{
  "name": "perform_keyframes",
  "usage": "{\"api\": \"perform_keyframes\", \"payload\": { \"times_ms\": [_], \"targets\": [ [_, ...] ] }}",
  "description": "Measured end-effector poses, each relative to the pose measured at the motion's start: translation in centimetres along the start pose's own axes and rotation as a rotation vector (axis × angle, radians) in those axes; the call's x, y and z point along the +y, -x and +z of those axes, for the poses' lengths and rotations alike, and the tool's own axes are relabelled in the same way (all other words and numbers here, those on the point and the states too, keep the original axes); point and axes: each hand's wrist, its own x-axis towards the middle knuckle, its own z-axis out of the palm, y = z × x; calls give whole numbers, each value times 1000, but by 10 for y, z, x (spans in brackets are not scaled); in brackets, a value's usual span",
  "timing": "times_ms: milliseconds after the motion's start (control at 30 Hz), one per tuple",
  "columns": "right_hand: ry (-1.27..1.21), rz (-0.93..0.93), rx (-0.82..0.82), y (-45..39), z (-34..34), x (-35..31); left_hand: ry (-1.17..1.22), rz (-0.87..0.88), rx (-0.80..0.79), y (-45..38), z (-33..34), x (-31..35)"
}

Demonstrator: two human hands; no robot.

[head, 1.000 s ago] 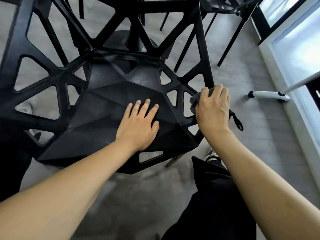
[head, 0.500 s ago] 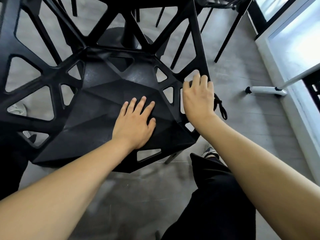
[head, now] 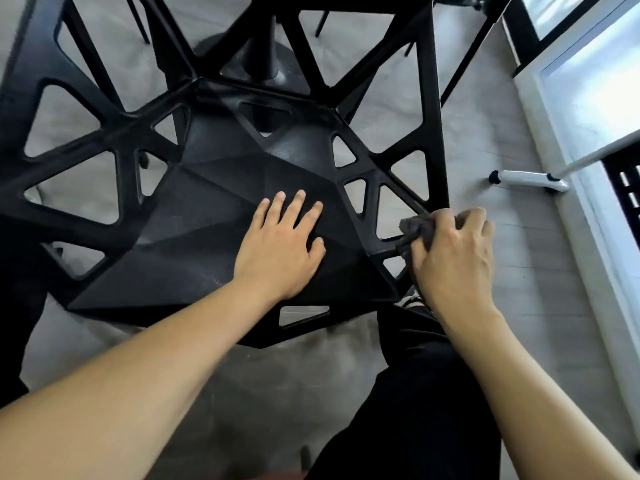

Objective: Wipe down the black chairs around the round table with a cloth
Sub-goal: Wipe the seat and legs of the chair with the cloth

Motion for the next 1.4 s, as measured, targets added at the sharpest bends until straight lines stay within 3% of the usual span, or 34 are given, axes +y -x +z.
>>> {"api": "perform_keyframes", "payload": {
  "times_ms": [333, 600, 767, 867, 933, 1100, 1233, 1400],
  "targets": [
    [-1, -28, 82, -64, 47, -55, 34, -1, -27, -3, 0, -1],
    [-135, -126, 122, -107, 56, -52, 40, -33, -39, -33, -5, 3],
    [-289, -325, 319, -114, 64, -47, 31, -45, -27, -43, -8, -5],
    [-458, -347, 462, -119, 63, -44, 41, -35, -10, -44, -9, -4],
    [-438, -361, 424, -126, 66, -51, 51, -38, 1, -45, -8, -4],
    [-415, -373, 88, -129, 81, -93, 204, -82, 128, -36, -18, -17],
    [-594, -259, 8, -86, 74, -118, 88, -83, 186, -1, -27, -64],
    [-745, -397, 22, 3, 54, -146, 14, -50, 166, 27, -30, -92]
  ]
}}
